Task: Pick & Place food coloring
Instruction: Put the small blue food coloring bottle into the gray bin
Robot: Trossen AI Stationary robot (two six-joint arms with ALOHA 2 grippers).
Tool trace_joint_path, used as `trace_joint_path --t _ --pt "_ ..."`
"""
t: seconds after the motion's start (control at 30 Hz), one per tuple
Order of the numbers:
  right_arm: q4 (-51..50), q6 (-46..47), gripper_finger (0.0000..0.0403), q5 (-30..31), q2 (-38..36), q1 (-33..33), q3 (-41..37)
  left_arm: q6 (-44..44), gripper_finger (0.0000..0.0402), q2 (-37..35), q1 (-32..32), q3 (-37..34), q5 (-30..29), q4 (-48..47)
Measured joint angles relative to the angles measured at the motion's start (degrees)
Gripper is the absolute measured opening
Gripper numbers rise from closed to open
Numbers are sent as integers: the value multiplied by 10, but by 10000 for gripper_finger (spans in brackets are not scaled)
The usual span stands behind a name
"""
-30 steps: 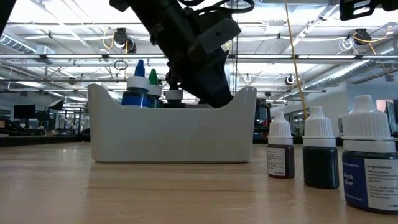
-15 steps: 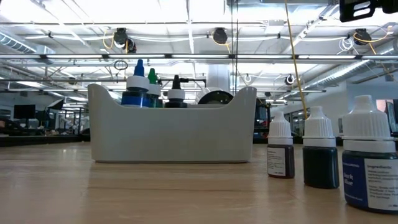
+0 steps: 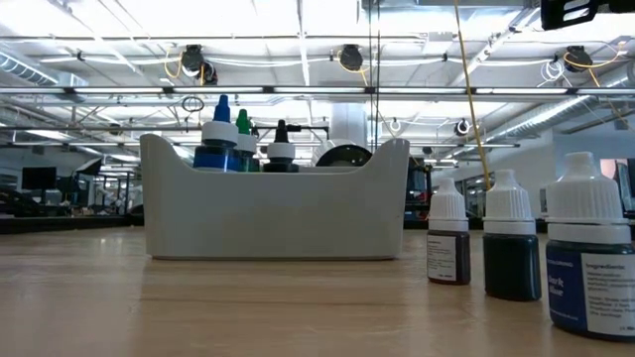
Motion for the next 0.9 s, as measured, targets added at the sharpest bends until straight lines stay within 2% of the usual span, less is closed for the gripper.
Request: trace_joint_path --t 0.17,0.3,0.43,0.53,0.6,0.67,0.73,0.8,0.9 --pt "3 1 0 0 0 0 0 65 5 -36 -31 -41 5 15" --pt "9 -5 0 0 6 0 0 111 6 -123 -35 -140 12 55" --pt "44 -22 0 0 21 0 0 164 3 -274 -5 -327 74 211" --pt "69 -44 0 0 30 0 0 150 4 -392 39 -519 127 419" --pt "77 -61 0 0 33 0 0 105 3 -439 69 -640 146 580" --pt "75 -72 0 0 36 0 0 56 3 -461 90 -731 127 701" --pt "76 -73 0 0 39 -3 0 38 3 -461 97 -795 77 785" --pt "86 -70 0 7 43 -12 0 26 2 -456 96 -832 37 826" --pt "104 -25 0 62 53 -33 10 1 6 -453 97 -855 -15 832"
